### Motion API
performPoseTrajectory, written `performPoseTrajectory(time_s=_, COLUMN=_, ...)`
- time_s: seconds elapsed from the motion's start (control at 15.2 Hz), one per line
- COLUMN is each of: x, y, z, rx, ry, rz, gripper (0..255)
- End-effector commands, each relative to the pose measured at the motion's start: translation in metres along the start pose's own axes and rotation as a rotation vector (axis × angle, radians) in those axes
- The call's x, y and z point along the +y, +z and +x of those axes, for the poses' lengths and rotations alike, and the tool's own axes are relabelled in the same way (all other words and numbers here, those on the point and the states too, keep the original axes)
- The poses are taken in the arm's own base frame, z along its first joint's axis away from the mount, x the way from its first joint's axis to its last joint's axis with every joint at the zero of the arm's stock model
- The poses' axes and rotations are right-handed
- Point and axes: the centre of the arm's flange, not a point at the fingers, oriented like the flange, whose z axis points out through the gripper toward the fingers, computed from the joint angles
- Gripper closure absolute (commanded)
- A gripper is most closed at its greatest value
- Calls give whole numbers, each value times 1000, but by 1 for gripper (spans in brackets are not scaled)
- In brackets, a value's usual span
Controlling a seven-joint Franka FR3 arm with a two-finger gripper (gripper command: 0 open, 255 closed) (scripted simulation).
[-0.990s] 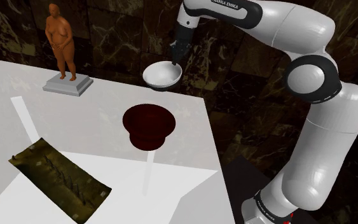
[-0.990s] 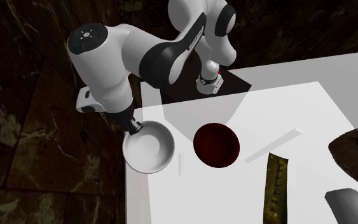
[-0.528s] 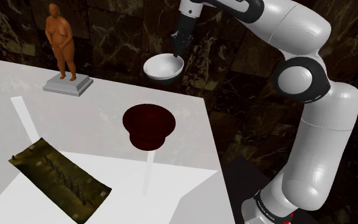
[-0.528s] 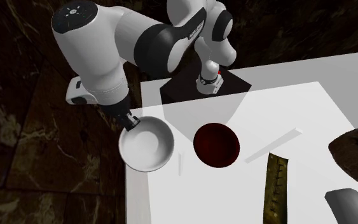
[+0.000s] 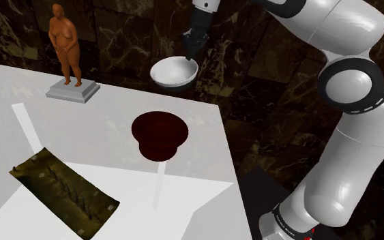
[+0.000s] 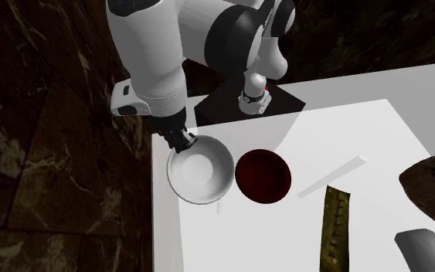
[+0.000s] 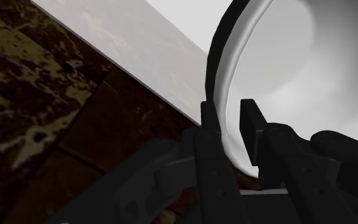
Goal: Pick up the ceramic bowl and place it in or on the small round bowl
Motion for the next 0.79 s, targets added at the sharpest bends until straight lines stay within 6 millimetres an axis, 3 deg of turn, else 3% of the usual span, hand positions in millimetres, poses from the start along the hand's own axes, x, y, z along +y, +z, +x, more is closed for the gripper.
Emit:
performPoseTrajectory(time_s=0.0, x=-17, y=-8, z=-19, rx=0, ry=1, rz=0, gripper=255)
performPoseTrajectory(time_s=0.73, x=-120, y=-44, z=-115, rx=0, ry=1, rz=0, gripper=255)
